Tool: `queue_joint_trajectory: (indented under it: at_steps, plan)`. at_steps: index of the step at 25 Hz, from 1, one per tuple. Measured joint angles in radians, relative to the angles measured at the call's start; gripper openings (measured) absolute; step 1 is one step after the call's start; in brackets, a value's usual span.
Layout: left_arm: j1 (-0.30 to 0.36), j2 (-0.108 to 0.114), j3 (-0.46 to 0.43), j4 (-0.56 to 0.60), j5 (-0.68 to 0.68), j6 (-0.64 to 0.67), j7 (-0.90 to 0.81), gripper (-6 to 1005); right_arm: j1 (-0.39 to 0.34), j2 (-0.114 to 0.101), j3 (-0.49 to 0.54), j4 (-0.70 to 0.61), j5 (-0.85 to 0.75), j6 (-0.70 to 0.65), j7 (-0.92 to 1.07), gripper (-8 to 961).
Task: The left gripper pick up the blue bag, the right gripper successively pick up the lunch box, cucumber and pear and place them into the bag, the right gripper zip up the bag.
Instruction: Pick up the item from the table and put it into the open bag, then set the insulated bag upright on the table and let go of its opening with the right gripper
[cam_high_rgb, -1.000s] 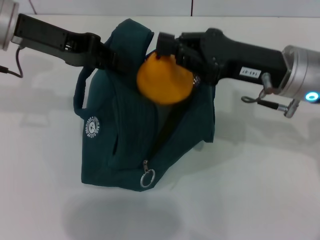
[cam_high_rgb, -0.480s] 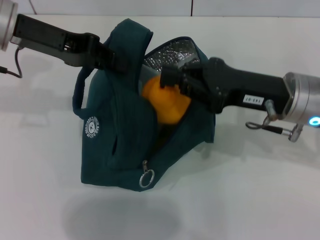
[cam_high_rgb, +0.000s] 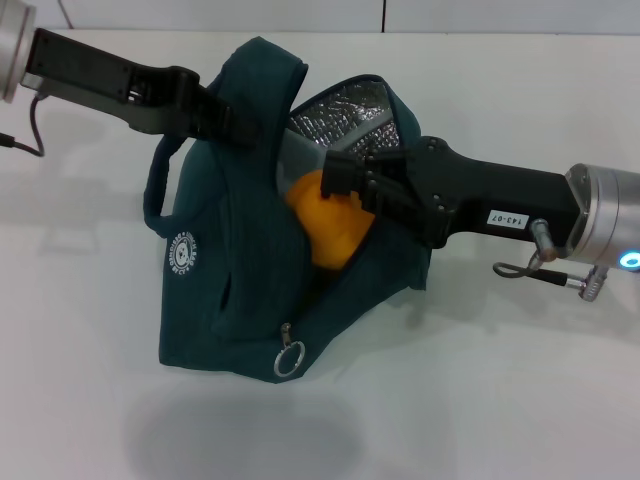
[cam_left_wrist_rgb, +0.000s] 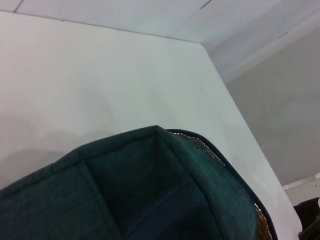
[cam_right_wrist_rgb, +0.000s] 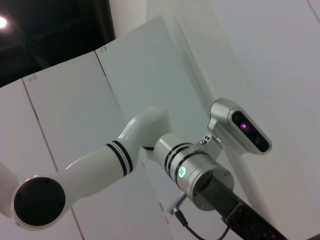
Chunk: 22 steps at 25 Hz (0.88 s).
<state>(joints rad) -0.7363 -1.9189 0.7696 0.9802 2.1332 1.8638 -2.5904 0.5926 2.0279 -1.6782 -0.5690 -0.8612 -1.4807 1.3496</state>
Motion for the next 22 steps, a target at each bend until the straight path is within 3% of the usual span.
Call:
queue_joint_trajectory:
  at_steps: [8,18,22]
  plan:
    - [-0.001,0.000,0.003,0.000,0.000,0.000,-0.001,44,-0.008,0.000,0.004,0.012,0.039,-0.001,0.003,40]
    - [0.000,0.000,0.002,0.000,-0.002,0.000,-0.002,44,-0.034,-0.009,0.018,0.017,0.112,-0.014,0.004,438]
    - [0.001,0.000,0.000,0.000,-0.001,0.000,0.000,44,-0.089,-0.015,0.125,0.018,0.151,-0.039,0.090,581]
